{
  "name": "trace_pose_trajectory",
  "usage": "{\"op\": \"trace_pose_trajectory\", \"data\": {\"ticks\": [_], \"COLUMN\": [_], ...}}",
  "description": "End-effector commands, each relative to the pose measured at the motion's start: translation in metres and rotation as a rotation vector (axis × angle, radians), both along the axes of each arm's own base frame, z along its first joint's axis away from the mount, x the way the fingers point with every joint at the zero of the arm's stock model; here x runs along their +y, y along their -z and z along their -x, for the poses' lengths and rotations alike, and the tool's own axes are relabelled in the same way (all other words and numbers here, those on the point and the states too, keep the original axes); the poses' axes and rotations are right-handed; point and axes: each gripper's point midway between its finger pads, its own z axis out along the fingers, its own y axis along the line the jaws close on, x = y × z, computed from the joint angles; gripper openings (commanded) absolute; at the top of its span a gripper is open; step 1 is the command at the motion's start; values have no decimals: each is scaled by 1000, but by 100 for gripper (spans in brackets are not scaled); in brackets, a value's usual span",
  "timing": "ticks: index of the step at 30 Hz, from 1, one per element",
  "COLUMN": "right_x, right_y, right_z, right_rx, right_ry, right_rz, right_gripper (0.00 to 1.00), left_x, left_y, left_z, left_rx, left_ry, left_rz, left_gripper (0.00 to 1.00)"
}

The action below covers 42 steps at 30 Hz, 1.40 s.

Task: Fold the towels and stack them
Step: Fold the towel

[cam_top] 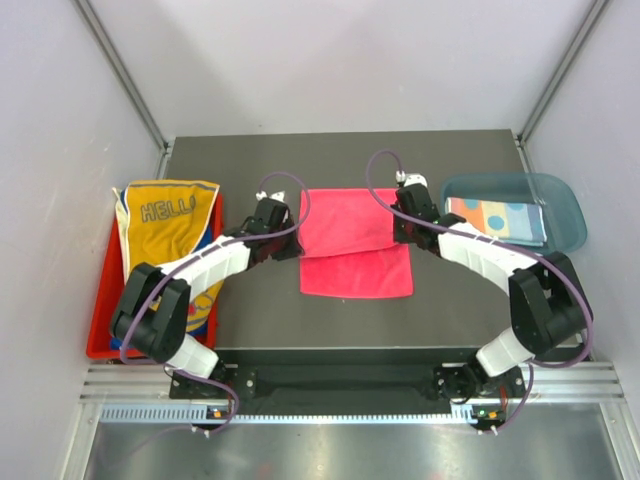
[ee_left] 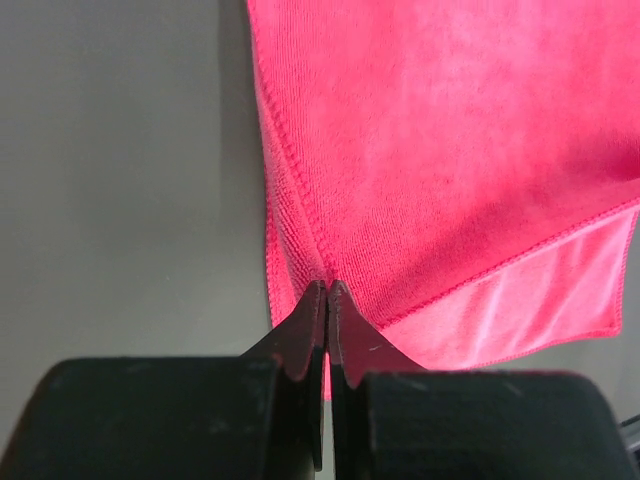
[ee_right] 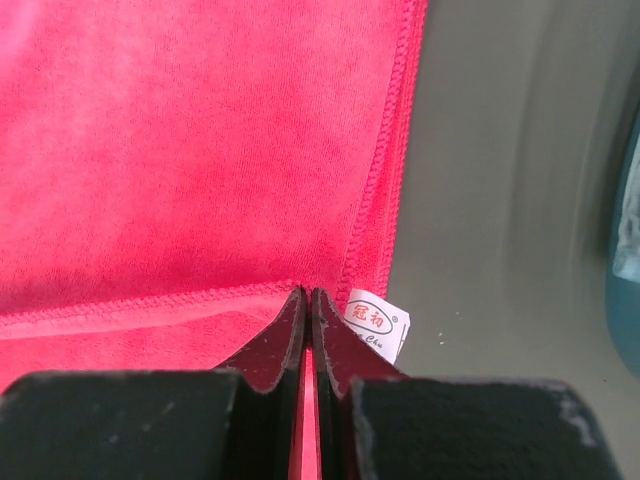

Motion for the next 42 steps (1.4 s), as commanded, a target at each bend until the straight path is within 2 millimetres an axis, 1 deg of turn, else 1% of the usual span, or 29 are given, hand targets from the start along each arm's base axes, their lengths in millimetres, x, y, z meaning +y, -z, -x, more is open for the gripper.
{"op": "trace_pose_trajectory", "data": {"ticks": [1, 2, 3, 4, 5, 6, 7, 8, 9, 12, 14, 19, 24, 25, 26, 28, 29, 31, 34, 38, 39, 42], "right_x": [7, 8, 9, 8, 7, 9, 7, 7, 6, 6, 5, 3, -3, -3, -5, -6, -7, -8, -9, -11, -11, -14], "right_y": [-45, -47, -59, -62, -65, -77, -79, -81, -87, -92, -95, -100, -101, -104, -100, -104, -101, -104, -102, -92, -92, -91], "right_z": [-18, -22, -29, -32, -36, -43, -43, -45, -49, -53, -55, -51, -41, -39, -36, -33, -31, -28, -25, -19, -18, -14], "right_rx": [-102, -105, -127, -129, -130, -149, -146, -145, -159, -166, -172, -179, -182, -188, -180, -192, -187, -193, -187, -170, -172, -172], "right_ry": [1, 0, -2, 1, 3, -1, -2, 0, -1, -5, -1, 0, 8, 7, 11, 13, 15, 16, 17, 19, 17, 22], "right_rz": [-37, -36, -40, -36, -36, -45, -35, -33, -33, -33, -35, -47, -51, -56, -54, -65, -63, -67, -71, -70, -72, -70], "right_gripper": [0, 0, 0, 0, 0, 0, 0, 0, 0, 0, 0, 0, 0, 0, 0, 0, 0, 0, 0, 0, 0, 0], "left_x": [-3, -2, -2, -3, -8, -9, -12, -15, -15, -16, -12, -10, -6, -5, -4, -4, -3, -2, -3, -4, -3, -2], "left_y": [-37, -52, -57, -55, -72, -77, -77, -88, -91, -103, -110, -128, -129, -125, -124, -123, -123, -122, -121, -118, -114, -112], "left_z": [-22, -36, -42, -45, -56, -61, -65, -70, -72, -78, -82, -79, -69, -67, -66, -61, -61, -57, -54, -48, -47, -44], "left_rx": [-97, -139, -152, -137, -170, -177, -166, -181, -183, -211, -227, -261, -258, -251, -250, -245, -245, -244, -239, -228, -221, -220], "left_ry": [-14, -36, -43, -38, -37, -33, -29, -25, -24, -23, -41, -43, -45, -45, -46, -43, -47, -45, -40, -34, -36, -38], "left_rz": [-5, -15, -25, -43, -31, -34, -39, -35, -36, -40, -51, -37, -30, -33, -31, -28, -25, -23, -12, -3, -6, -5], "left_gripper": [0, 0, 0, 0, 0, 0, 0, 0, 0, 0, 0, 0, 0, 0, 0, 0, 0, 0, 0, 0, 0, 0]}}
